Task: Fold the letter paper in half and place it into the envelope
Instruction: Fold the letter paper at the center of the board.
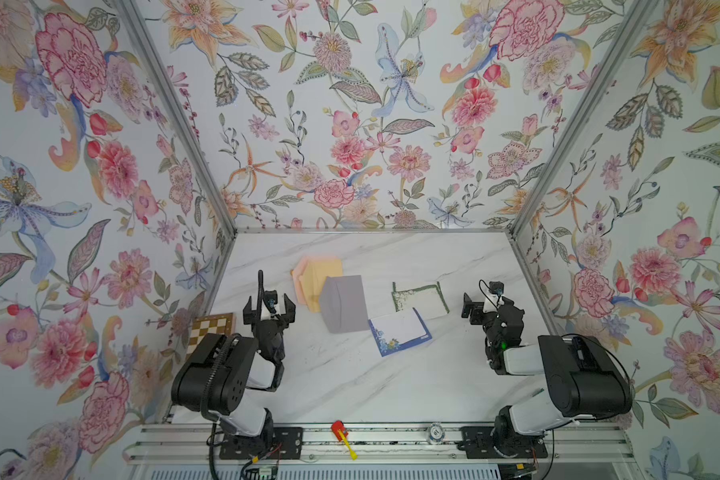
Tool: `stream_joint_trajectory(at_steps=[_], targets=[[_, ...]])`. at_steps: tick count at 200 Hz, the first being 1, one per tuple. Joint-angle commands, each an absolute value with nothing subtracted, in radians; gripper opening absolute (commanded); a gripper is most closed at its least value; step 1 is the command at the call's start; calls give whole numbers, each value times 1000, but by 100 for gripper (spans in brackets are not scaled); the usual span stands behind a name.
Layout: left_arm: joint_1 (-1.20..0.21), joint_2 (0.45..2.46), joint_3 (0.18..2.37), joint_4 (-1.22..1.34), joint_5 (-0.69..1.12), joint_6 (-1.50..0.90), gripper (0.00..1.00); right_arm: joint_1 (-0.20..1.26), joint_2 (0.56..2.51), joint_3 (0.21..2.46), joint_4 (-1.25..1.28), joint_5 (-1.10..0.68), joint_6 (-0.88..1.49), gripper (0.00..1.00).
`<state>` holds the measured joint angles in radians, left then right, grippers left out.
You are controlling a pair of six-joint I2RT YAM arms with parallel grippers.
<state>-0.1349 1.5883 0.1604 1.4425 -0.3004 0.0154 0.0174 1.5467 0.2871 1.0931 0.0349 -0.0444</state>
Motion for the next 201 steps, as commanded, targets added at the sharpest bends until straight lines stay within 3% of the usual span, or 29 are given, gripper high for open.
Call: stream_joint_trajectory(at_steps=[1, 201], targets=[[-127, 1592, 175, 1476, -323, 17, 100, 17, 1549, 301, 1092, 32, -31, 99], [-127, 1592, 173, 1480, -339, 16, 100, 23, 1548, 300, 1095, 46, -35, 99]])
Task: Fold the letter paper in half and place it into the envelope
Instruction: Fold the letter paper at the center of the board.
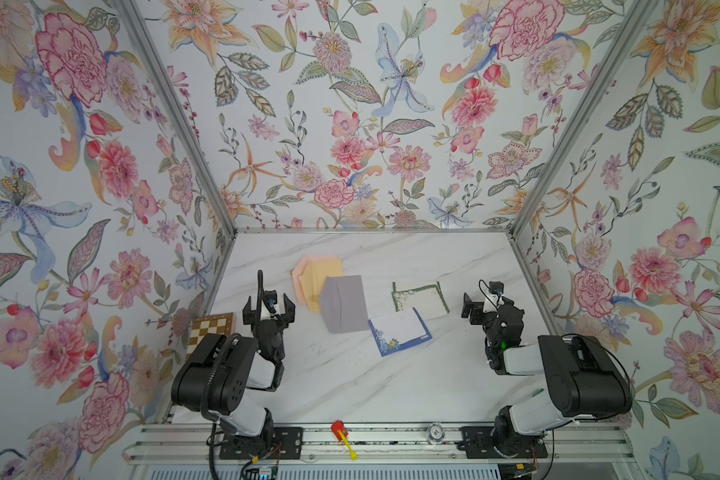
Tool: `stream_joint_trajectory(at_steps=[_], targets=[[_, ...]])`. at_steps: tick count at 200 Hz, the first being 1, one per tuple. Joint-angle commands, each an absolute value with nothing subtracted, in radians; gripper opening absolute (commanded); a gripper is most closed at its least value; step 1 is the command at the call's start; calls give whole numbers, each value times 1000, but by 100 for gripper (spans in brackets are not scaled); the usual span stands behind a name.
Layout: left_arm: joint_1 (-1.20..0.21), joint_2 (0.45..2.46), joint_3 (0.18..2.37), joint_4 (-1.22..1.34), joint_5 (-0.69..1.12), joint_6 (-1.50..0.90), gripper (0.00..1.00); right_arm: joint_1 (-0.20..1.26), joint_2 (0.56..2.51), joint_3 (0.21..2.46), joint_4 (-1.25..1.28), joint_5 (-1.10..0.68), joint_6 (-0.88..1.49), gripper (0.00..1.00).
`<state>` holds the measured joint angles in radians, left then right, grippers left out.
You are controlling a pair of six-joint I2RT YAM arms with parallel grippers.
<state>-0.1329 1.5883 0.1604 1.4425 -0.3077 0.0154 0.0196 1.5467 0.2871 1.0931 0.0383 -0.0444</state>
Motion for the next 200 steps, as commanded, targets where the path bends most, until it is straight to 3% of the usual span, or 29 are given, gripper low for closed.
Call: stream_joint_trajectory(at_steps=[1, 36, 51, 78, 118, 152, 186, 200], targets=[[-125, 1592, 173, 1479, -342, 15, 100, 23, 1548, 300, 1095, 46, -35, 99], [-136, 1595, 173, 1488, -413, 5, 100, 25, 1546, 295, 1099, 49, -36, 100], [-147, 1578, 170, 1485, -443, 8, 100, 45, 1521, 304, 1075, 154, -23, 100], [-156, 1517, 150, 1488, -428, 26, 100, 59, 1375, 372, 834, 117, -47, 100], [-232, 1273, 393, 918, -368, 95, 100, 79, 1235, 604, 248, -128, 7, 100], [-298, 1166, 566, 526, -266, -209, 100, 177, 1283, 778, -100, -290, 48, 99], [-356, 1152, 581, 365, -74, -508, 100, 277, 1389, 843, -168, -392, 119, 100], [-396, 1157, 572, 351, -44, -583, 100, 290, 1440, 861, -176, -442, 129, 96]])
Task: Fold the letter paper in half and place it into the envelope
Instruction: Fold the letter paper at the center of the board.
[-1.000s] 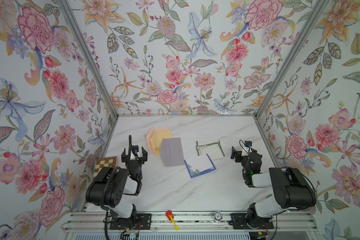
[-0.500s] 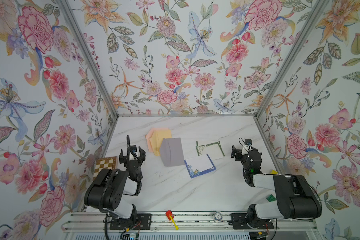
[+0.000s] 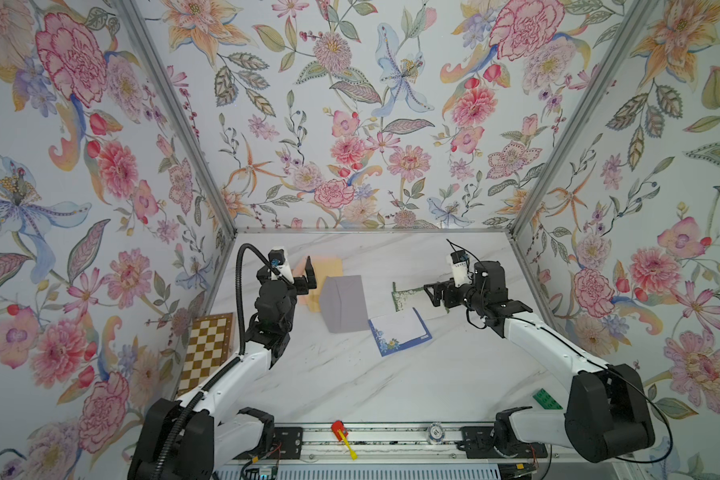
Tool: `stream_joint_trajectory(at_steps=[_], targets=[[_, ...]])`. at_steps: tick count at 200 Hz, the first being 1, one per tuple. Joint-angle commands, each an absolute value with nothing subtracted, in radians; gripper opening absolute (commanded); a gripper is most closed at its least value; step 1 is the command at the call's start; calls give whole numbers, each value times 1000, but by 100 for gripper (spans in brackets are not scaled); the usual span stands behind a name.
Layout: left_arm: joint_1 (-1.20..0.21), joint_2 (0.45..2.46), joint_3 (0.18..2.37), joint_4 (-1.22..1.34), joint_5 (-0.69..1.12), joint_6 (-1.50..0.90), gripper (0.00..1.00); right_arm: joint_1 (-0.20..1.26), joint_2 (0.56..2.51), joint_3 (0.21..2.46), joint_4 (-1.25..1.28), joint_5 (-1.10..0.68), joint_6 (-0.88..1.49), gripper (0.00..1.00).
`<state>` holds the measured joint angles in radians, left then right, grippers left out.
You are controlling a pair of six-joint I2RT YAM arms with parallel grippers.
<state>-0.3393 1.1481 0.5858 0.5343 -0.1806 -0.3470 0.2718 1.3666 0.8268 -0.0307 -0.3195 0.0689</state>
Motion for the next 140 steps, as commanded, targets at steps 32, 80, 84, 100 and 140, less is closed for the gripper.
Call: stream_joint_trajectory(at_steps=[32, 80, 84, 100, 140], targets=[[-480, 1205, 574, 363, -8, -671, 100, 319, 1538, 918, -230, -469, 114, 84], [-545, 1368, 649, 387, 109, -719, 100, 359, 1630, 925, -210, -442, 139, 71], [-551, 1382, 656, 391, 115, -722, 100, 362, 1637, 924, -210, -440, 140, 71], [-576, 1433, 678, 399, 132, -733, 100, 374, 1655, 922, -208, -441, 147, 68], [-610, 1510, 679, 440, 145, -789, 100, 387, 1654, 908, -208, -441, 148, 56]])
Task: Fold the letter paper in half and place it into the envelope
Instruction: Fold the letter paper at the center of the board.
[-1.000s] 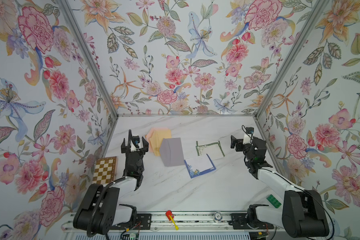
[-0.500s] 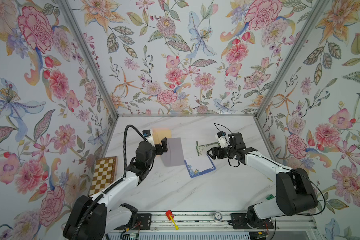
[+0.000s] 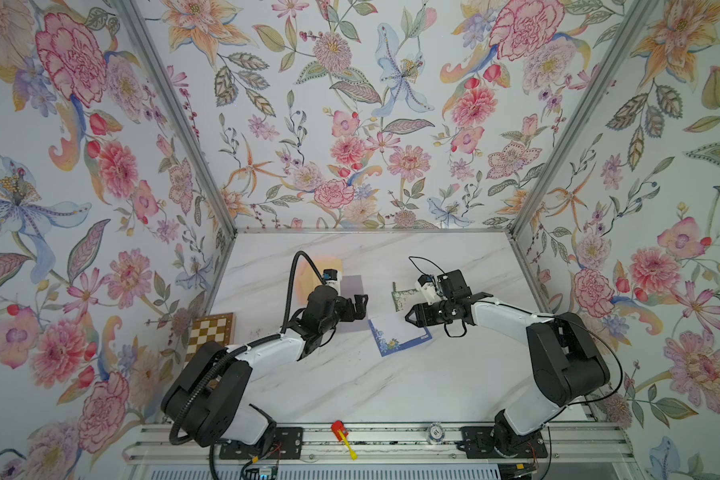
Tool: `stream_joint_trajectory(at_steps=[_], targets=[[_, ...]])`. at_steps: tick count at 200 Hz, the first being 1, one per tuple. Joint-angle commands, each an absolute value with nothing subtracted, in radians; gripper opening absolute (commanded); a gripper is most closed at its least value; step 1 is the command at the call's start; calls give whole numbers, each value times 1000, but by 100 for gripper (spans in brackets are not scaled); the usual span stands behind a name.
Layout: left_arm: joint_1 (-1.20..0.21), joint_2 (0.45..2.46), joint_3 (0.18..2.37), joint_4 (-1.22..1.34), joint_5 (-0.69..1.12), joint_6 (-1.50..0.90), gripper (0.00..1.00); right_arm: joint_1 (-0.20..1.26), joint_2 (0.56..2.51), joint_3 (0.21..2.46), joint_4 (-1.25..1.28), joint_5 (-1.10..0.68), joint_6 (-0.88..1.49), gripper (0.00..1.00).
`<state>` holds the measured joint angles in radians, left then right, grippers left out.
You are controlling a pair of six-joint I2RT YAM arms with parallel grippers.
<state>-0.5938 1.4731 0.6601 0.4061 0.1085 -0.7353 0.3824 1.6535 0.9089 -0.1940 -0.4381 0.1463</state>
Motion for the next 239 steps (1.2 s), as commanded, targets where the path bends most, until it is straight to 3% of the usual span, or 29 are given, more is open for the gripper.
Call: stream_joint_trajectory(at_steps=[1, 50, 88, 239], targets=[[-610, 1510, 678, 441, 146, -789, 100, 387, 1654, 906, -208, -440, 148, 56], [-631, 1556, 684, 449, 168, -800, 100, 387, 1679, 884, -208, -436, 149, 36], [-642, 1601, 680, 429, 198, -802, 100, 389, 1696, 868, -208, -434, 155, 29], [-696, 1469, 526, 343, 221, -874, 96, 383, 1727, 786, -239, -379, 247, 20]])
